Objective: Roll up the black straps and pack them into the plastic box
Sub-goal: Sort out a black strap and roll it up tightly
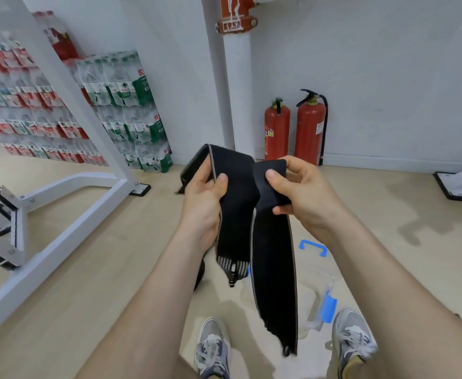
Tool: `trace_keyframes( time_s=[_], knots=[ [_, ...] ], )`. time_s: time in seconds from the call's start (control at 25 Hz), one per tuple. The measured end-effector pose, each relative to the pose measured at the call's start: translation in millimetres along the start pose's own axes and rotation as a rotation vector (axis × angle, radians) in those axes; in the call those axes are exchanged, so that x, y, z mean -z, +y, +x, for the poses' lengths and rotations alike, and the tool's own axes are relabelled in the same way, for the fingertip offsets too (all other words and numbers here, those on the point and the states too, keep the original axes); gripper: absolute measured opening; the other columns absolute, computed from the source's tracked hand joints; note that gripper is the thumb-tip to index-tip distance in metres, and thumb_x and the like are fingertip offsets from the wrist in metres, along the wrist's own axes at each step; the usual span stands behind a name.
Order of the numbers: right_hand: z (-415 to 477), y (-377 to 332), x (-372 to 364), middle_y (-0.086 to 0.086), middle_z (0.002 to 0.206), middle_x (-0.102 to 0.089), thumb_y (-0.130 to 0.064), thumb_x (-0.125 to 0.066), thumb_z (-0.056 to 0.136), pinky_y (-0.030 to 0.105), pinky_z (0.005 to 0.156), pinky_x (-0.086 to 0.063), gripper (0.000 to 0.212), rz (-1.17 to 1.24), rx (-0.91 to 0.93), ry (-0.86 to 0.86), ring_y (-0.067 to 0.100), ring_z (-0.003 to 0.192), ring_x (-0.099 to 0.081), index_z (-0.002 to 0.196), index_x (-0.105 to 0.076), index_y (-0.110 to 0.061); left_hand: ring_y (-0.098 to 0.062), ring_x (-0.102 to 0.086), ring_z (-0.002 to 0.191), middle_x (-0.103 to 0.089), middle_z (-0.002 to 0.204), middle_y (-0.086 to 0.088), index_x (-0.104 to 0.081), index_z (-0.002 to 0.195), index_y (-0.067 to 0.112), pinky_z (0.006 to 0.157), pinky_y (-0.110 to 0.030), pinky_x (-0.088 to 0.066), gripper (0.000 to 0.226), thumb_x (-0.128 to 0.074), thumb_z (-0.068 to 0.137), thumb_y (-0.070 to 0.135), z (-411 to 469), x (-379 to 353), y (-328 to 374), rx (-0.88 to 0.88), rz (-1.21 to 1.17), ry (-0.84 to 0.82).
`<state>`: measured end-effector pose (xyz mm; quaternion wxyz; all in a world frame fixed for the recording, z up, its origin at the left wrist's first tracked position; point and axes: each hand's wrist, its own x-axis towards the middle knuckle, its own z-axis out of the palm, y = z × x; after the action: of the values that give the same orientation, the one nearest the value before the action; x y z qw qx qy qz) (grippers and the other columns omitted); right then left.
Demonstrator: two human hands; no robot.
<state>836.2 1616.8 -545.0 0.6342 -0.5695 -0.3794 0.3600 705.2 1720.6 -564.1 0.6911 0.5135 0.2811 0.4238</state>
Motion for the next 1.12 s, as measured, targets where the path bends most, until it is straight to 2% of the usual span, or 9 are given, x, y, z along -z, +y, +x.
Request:
trace_keyframes(
  time_s=[0.12,0.24,0.4,0.64,0.72,0.84,0.96,1.04,1.12],
  knots=[
    [1,0,-5,0.000,0.091,-0.073,-0.014,-0.061,0.096,0.022,0.056,-0.054,0.013,0.098,0.004,0.094,0.010,0.079,-0.071,0.108,-0.066,-0.013,-0.033,-0.067,0.113,-0.070,0.122,-0.014,-0.051,0.140,0.018,0.101,-0.055,-0.050,0.043,-0.041,0.103,-0.001,-5,-7,-8,0.023,0.014,-0.110],
    [2,4,-13,0.000,0.098,-0.075,-0.021,-0.066,0.094,0.023,0.062,-0.052,0.022,0.117,-0.006,0.206,0.012,0.088,-0.072,0.115,-0.067,-0.014,-0.029,-0.067,0.112,-0.072,0.119,-0.008,-0.054,0.137,0.020,0.099,-0.051,-0.052,0.041,-0.039,0.104,0.001,-12,-14,-11,0.010,0.014,-0.165],
    [2,6,-22,-0.002,0.089,-0.077,-0.016,-0.070,0.090,0.021,0.069,-0.057,0.010,0.161,0.091,0.351,0.010,0.084,-0.073,0.100,-0.073,-0.017,-0.024,-0.071,0.102,-0.074,0.112,-0.008,-0.051,0.140,0.022,0.081,-0.036,-0.059,0.044,-0.037,0.104,0.000,-16,-20,-10,0.056,-0.122,-0.190],
    [5,11,-28,0.000,0.084,-0.074,-0.016,-0.068,0.092,0.032,0.079,-0.060,0.011,0.140,0.158,0.495,0.018,0.085,-0.072,0.085,-0.069,-0.024,-0.021,-0.071,0.101,-0.075,0.109,-0.006,-0.060,0.125,0.028,0.083,-0.033,-0.059,0.040,-0.040,0.103,0.002,-20,-27,-12,0.084,-0.153,-0.165],
    [5,13,-29,0.001,0.083,-0.072,-0.016,-0.068,0.092,0.031,0.076,-0.059,0.008,0.088,0.195,0.510,0.017,0.081,-0.070,0.086,-0.068,-0.022,-0.023,-0.070,0.106,-0.074,0.112,-0.006,-0.062,0.123,0.027,0.089,-0.035,-0.058,0.037,-0.043,0.101,0.003,-22,-29,-12,0.075,-0.154,-0.168],
    [7,13,-26,-0.007,0.079,-0.070,-0.018,-0.068,0.092,0.021,0.070,-0.055,0.004,-0.020,0.248,0.488,0.004,0.074,-0.067,0.090,-0.067,-0.021,-0.033,-0.066,0.113,-0.071,0.118,-0.016,-0.054,0.138,0.017,0.097,-0.045,-0.053,0.044,-0.047,0.099,-0.003,-21,-26,-17,0.016,-0.123,-0.182],
    [6,13,-27,-0.009,0.082,-0.069,-0.020,-0.066,0.093,0.019,0.069,-0.053,0.002,-0.123,0.322,0.476,0.002,0.077,-0.066,0.092,-0.065,-0.021,-0.036,-0.064,0.116,-0.071,0.117,-0.018,-0.049,0.144,0.014,0.103,-0.051,-0.049,0.049,-0.047,0.099,-0.005,-22,-28,-22,-0.031,-0.063,-0.127],
    [8,17,-29,-0.006,0.096,-0.064,-0.032,-0.063,0.094,0.027,0.077,-0.052,0.014,-0.326,0.338,0.511,0.010,0.090,-0.063,0.100,-0.061,-0.020,-0.033,-0.065,0.117,-0.072,0.116,-0.015,-0.049,0.144,0.013,0.106,-0.052,-0.046,0.048,-0.046,0.099,-0.006,-24,-32,-24,-0.069,-0.012,-0.052],
    [10,20,-26,-0.004,0.108,-0.058,-0.050,-0.058,0.093,0.034,0.087,-0.050,0.036,-0.446,0.150,0.482,0.017,0.102,-0.057,0.110,-0.054,-0.019,-0.030,-0.066,0.115,-0.073,0.115,-0.013,-0.050,0.142,0.010,0.106,-0.051,-0.047,0.047,-0.044,0.100,-0.008,-23,-32,-24,-0.096,-0.006,0.015]
  ],
)
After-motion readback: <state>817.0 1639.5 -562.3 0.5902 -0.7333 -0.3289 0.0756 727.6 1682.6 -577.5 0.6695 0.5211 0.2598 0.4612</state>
